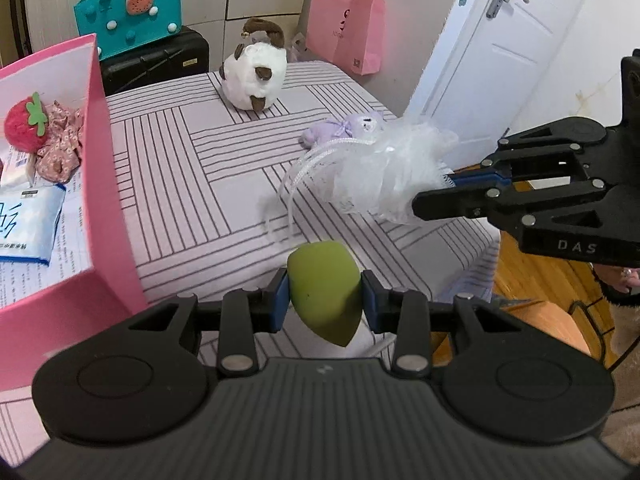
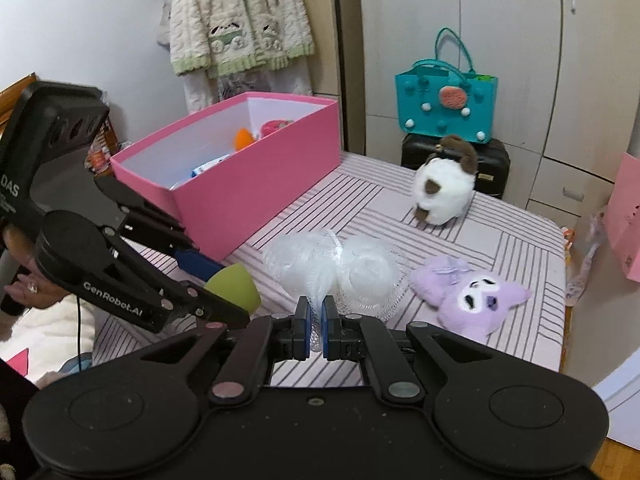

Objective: Organize soft objects
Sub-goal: 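Carry the sponge with the left tool while the right tool carries the puff over the box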

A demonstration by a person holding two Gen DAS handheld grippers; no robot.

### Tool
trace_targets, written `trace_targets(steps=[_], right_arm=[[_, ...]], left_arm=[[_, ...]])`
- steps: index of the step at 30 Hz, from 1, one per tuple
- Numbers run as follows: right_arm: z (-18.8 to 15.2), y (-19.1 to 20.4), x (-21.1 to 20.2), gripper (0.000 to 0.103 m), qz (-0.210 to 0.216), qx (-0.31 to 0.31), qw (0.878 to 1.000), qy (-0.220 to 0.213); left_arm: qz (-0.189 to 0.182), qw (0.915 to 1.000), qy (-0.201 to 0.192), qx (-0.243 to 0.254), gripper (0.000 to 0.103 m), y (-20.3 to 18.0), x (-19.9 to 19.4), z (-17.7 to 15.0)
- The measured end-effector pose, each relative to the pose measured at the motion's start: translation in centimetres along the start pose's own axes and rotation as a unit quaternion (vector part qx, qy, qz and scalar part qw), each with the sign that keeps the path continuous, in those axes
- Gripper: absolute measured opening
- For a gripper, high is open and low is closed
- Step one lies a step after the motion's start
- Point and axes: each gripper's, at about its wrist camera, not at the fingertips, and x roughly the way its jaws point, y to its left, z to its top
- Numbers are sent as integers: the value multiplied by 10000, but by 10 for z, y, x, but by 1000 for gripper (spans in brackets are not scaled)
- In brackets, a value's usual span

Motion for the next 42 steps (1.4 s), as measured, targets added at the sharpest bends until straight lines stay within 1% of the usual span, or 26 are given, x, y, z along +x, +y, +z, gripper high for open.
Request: trace_targets(steps=[9, 14, 17, 21, 30, 35, 40, 42], right_arm=[[4, 25, -8, 6, 221, -95, 9994, 231], [7, 39, -14, 6, 466, -117, 9983, 326], [9, 46, -15, 6, 628, -167, 9973, 337], [14, 56, -14, 6, 837, -211, 9960, 248], [40, 75, -11, 6, 1112, -508, 9924, 113], [61, 84, -12, 6, 1255, -661, 9899, 15], [85, 88, -8, 6, 1342, -692, 9881, -296], [96, 88, -4, 6, 1255, -733, 9884, -443]], left_arm=[[15, 9998, 184, 97, 36, -1, -23, -14], [106, 9997, 185, 77, 36, 2, -39, -18], [202, 9996, 192, 3, 36, 5, -50, -20], [333, 9993, 160, -30, 36, 10, -66, -25], [496, 9985, -104, -184, 37, 29, -103, -33], [602, 9976, -294, -172, 37, 38, -125, -29], [745, 9948, -659, -198, 37, 52, -146, -23], [917, 9932, -689, -190, 37, 62, -147, -21]])
